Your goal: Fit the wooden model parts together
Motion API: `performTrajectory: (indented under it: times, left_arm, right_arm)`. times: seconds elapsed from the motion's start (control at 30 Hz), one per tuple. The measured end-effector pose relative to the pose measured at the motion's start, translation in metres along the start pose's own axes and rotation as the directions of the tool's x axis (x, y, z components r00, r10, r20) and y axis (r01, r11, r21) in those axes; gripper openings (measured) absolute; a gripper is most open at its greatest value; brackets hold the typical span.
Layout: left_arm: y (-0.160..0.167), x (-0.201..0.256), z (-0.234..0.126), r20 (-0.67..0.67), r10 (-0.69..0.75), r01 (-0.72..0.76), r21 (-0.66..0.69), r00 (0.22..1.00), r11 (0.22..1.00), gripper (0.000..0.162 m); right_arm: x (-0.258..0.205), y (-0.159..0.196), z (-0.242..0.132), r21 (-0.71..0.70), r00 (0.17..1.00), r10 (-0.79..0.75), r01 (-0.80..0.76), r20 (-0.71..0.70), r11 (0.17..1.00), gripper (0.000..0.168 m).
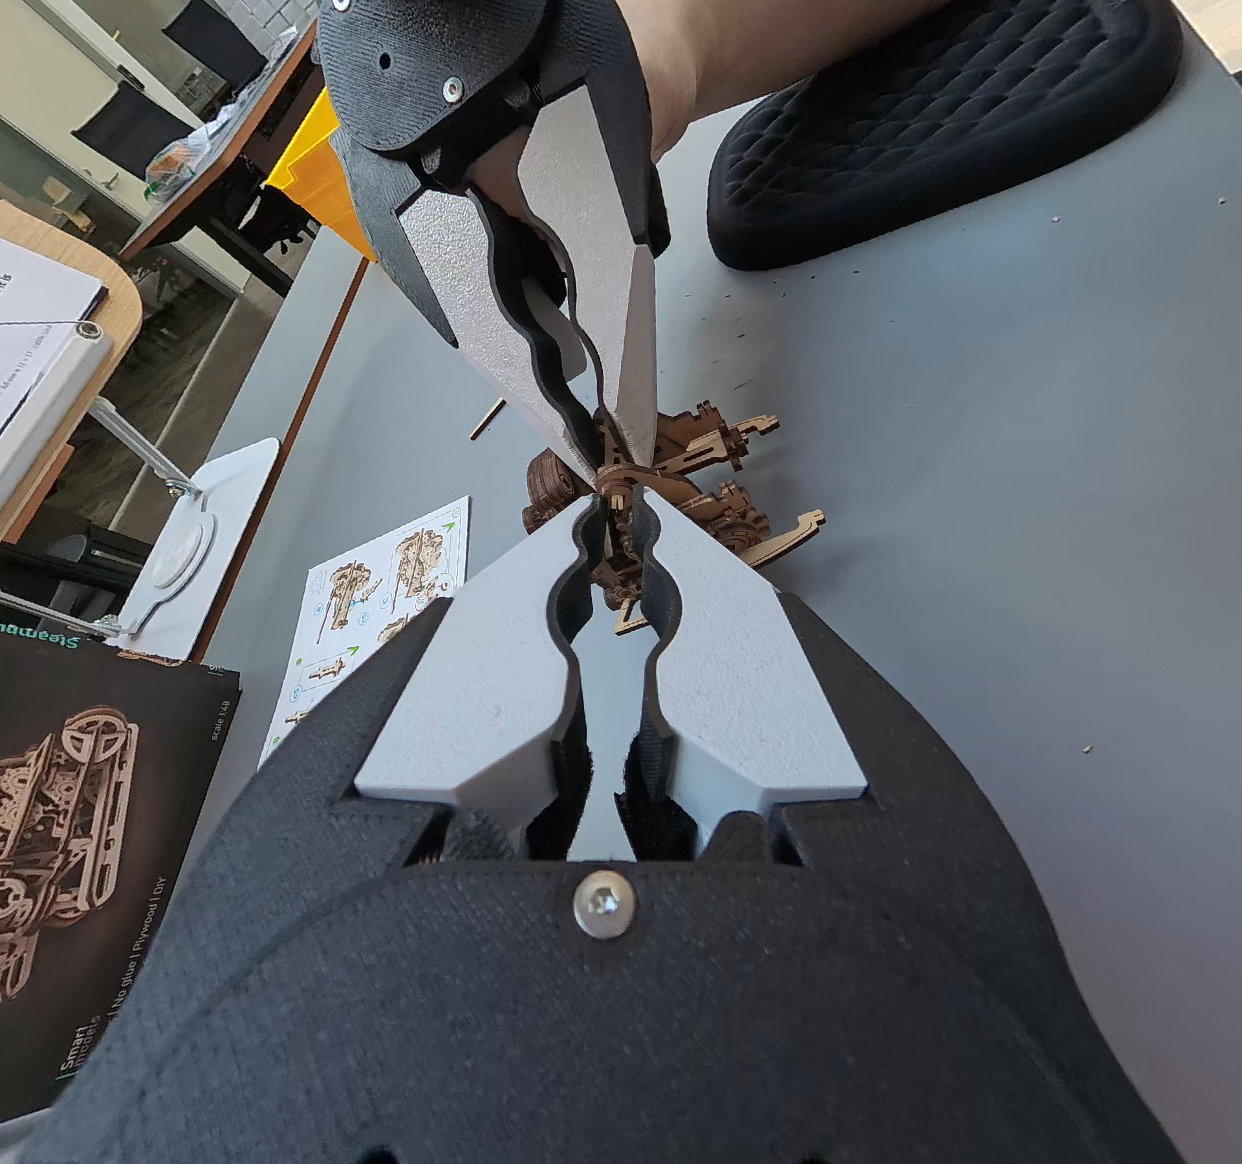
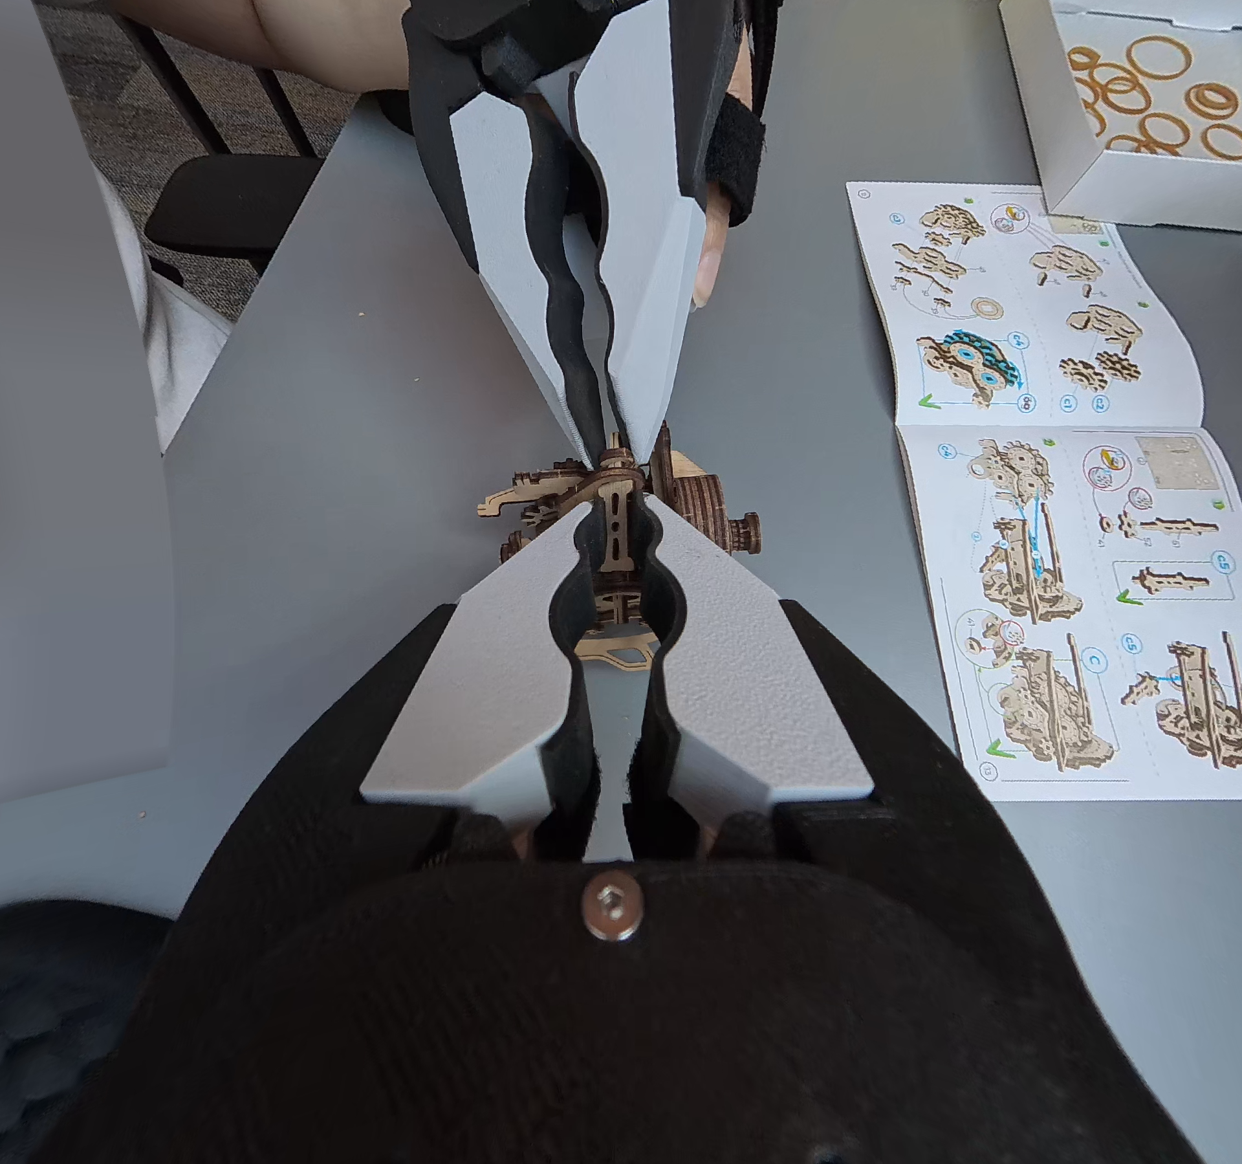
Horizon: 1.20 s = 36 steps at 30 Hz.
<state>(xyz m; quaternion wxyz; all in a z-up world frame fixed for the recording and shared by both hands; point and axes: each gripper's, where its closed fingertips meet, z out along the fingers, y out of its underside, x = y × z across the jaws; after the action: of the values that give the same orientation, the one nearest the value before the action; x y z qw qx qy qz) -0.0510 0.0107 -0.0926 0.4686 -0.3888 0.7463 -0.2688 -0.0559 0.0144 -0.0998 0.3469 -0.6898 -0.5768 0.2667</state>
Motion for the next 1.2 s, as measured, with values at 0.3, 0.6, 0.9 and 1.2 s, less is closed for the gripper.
performTrajectory:
  times: [0.3,0.6,0.9,1.2]
  left_arm:
    - [-0.003,-0.017,-0.004,0.061,-0.095,0.091,0.065,0.994,0.994,0.007]
    - [-0.011,-0.019,-0.006,0.043,-0.171,0.163,0.153,0.984,0.975,0.004]
    - [-0.014,-0.02,-0.01,0.051,-0.136,0.125,0.182,0.989,0.975,0.0]
    - [-0.016,-0.021,-0.013,0.052,-0.136,0.124,0.194,0.989,0.973,0.0]
  right_arm:
    - [0.013,-0.006,-0.006,0.101,0.997,0.074,-0.073,-0.007,0.992,0.006]
    - [0.015,-0.007,-0.01,0.144,0.996,0.085,-0.084,-0.004,0.986,0.006]
    - [0.011,-0.012,-0.011,0.18,0.997,0.074,-0.075,0.013,0.981,0.006]
    - [0.011,-0.013,-0.012,0.197,0.998,0.067,-0.069,0.015,0.978,0.006]
